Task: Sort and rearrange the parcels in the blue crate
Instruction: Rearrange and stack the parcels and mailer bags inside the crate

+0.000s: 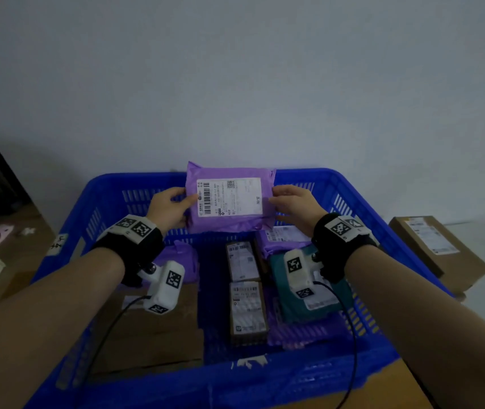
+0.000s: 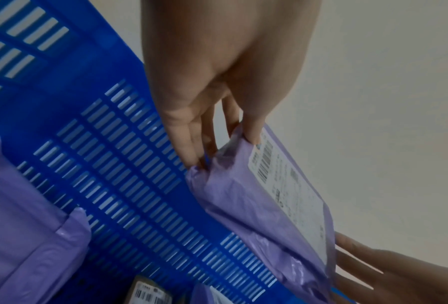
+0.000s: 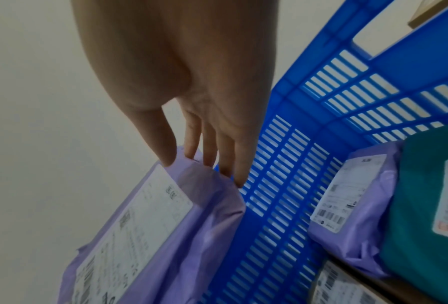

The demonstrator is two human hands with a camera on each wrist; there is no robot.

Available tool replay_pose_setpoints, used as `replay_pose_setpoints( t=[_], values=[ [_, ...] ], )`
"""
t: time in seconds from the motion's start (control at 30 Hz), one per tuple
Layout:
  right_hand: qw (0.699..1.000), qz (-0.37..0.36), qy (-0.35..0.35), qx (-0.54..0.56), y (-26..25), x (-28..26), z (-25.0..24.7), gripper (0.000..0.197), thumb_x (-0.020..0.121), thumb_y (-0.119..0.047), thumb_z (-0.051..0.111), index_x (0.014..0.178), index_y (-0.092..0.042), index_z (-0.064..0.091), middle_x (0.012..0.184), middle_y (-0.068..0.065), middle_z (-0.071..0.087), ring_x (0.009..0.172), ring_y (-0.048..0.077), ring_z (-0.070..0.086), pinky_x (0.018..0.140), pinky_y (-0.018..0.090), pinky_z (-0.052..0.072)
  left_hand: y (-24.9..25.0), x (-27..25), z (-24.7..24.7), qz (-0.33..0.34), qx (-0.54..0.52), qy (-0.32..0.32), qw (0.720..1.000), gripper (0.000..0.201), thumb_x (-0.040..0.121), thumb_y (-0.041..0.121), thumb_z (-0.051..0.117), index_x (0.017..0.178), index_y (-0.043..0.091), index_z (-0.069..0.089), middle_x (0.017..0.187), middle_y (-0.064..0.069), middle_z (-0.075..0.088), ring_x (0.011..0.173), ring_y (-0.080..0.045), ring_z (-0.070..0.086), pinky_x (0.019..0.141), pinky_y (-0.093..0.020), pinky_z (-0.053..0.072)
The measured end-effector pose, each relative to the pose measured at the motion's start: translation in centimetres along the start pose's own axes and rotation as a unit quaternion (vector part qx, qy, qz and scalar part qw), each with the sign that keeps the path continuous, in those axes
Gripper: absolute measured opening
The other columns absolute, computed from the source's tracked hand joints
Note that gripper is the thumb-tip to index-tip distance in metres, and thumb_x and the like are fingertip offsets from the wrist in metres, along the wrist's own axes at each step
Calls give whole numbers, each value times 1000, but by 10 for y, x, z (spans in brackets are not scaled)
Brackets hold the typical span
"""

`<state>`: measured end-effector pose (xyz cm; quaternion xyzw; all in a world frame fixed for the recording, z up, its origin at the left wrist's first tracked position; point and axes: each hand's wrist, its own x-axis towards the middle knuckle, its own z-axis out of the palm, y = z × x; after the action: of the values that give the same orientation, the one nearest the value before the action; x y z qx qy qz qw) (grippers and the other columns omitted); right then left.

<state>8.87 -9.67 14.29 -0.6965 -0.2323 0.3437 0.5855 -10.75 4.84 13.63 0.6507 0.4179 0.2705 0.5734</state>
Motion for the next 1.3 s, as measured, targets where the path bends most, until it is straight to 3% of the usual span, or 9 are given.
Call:
replay_pose_setpoints(
  t=[0.13,0.23,0.37,0.53,0.67,0.87,0.97,1.07,1.3],
  values=[
    [998,52,-3,-41,17,0,-8,50,87,2,61,130,-14,40,108,14,59,69,19,56,61,32,51,-14,0,10,-86,0,-77,993,29,93,16,57,121,16,59,111,-9,62,74,-19,60,54,-26,54],
    [986,138,-54,-73,38,3,-21,47,88,3,58,134,-3,46,119,17,61,72,22,59,56,33,57,-35,3,20,-149,19,-106,983,23,90,9,57,111,18,64,107,-9,62,74,-19,57,59,-29,48],
    [958,252,-93,-105,69,12,-42,50,89,4,56,137,-4,43,128,18,57,94,29,61,78,41,57,-63,5,37,-207,44,-146,966,25,88,1,58,110,11,65,93,-11,67,61,-15,63,60,-29,54],
    [913,320,-158,-198,94,19,-63,41,91,6,49,132,7,45,103,18,56,74,20,58,56,27,57,-78,-2,63,-290,82,-202,932,22,88,-2,59,104,13,58,92,-10,64,73,-22,63,52,-27,59],
    [865,393,-199,-241,104,17,-83,12,90,5,50,95,4,60,75,14,64,51,14,64,52,27,57,-90,-9,74,-354,118,-270,887,14,88,0,60,92,13,59,74,-6,68,60,-19,64,52,-26,59],
    [777,502,-275,-263,122,-1,-100,8,89,2,55,94,6,61,79,21,63,54,22,67,56,31,59,-105,-25,92,-425,182,-385,799,16,82,-2,68,97,2,62,78,-8,76,64,-19,72,53,-25,58],
    [744,499,-302,-325,131,-5,-100,12,86,-1,62,94,7,62,82,22,64,67,27,66,61,31,58,-117,-38,108,-446,197,-416,767,14,84,-4,64,96,2,66,76,-8,76,63,-19,72,58,-28,61],
    [696,469,-351,-414,138,-5,-96,15,86,-9,65,89,6,63,69,16,68,52,17,67,55,26,54,-130,-48,121,-459,198,-420,757,18,87,-5,59,101,5,65,86,-10,72,70,-23,68,57,-28,60],
    [531,348,-470,-613,132,2,-75,32,93,-24,59,63,-13,54,55,-1,57,55,11,50,44,19,45,-153,-48,132,-495,142,-419,748,22,87,-12,54,90,7,65,67,-3,75,63,-16,71,54,-26,59]
  ],
)
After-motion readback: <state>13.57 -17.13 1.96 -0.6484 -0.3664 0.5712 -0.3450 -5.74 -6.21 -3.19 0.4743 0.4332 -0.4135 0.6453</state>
